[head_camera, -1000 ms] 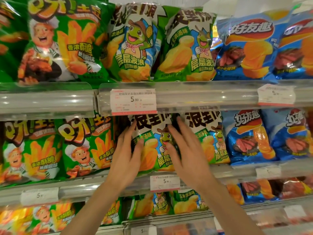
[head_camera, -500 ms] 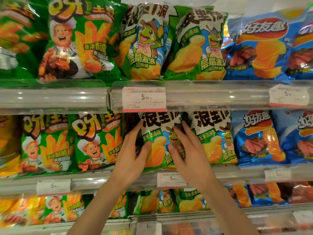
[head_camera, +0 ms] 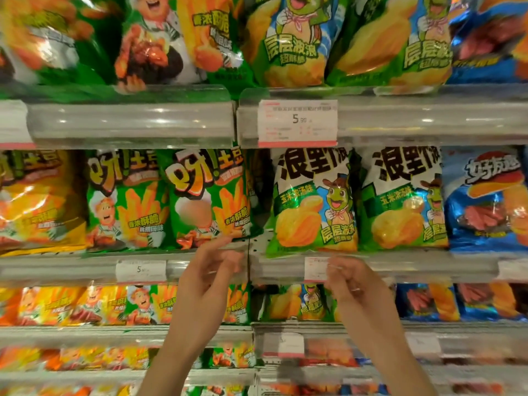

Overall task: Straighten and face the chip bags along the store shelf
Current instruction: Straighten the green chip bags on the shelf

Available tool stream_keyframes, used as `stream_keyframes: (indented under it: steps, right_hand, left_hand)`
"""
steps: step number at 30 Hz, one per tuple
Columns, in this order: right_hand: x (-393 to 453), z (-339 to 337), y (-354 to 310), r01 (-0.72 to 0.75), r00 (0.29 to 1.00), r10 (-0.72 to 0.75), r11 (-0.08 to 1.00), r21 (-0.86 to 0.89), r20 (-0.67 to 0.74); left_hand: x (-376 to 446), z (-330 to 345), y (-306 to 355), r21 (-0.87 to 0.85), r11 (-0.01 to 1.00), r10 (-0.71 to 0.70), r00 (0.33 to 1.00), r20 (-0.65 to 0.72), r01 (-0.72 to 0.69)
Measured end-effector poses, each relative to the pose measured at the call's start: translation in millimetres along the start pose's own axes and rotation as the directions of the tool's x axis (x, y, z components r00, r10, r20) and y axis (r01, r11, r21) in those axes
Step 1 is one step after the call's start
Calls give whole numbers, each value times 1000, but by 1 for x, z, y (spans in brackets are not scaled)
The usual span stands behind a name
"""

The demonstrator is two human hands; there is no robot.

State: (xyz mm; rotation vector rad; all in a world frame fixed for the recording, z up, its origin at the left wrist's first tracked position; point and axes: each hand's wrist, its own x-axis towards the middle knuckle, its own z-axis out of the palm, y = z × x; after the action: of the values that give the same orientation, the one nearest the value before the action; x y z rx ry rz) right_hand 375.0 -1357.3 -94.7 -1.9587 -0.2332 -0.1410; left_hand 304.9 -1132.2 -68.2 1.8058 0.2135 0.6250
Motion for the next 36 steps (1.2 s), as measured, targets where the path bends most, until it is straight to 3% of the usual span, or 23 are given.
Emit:
stream_keyframes:
  steps: [7,13,18,23,28,32,36]
  right_hand:
    - [-29,49,-5,-18,997,23,999,51,-80]
    - [-36,103,-35,-37,994,47,995,98,-96]
    - [-18,116,-83,121,988,-120,993,7,-96]
    - [42,126,-120,178,974,-176,984,5,-141]
    - [75,136,-136,163,985,-168,981,101,42]
    - [80,131,-125,185,982,-179,977,103,-62]
    - [88,124,-131,100,995,-103,986,132,15]
  left_hand:
    - [11,-61,-25,-34,997,-62,995,76,65]
    - [31,-110,-31,-41,998,-33,994,101,37]
    - [41,-112,-19,-19,999,52,995,87,-50]
    - [62,-83,-8,150,965,216,976,-3,-213]
    - [74,-56,0,198,927,341,936,-85,-319]
    - [76,-46,0,117,970,228,966,-121,-214]
    - [86,-41,22,-1,1000,31,999,-11,-31]
